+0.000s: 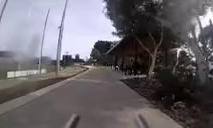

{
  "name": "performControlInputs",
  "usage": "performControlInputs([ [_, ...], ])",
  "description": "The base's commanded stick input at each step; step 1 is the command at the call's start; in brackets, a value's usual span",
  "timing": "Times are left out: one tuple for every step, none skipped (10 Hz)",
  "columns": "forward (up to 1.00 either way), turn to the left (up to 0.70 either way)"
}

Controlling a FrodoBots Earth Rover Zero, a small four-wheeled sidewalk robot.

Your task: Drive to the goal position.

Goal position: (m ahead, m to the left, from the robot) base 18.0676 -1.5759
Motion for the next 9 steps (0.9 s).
performControlInputs([
  [0.79,0.0],
  [0.85,0.0],
  [0.85,0.0],
  [0.85,0.0],
  [0.85,0.0],
  [0.85,0.0],
  [1.0,0.0],
  [1.0,0.0],
  [1.0,0.0],
])
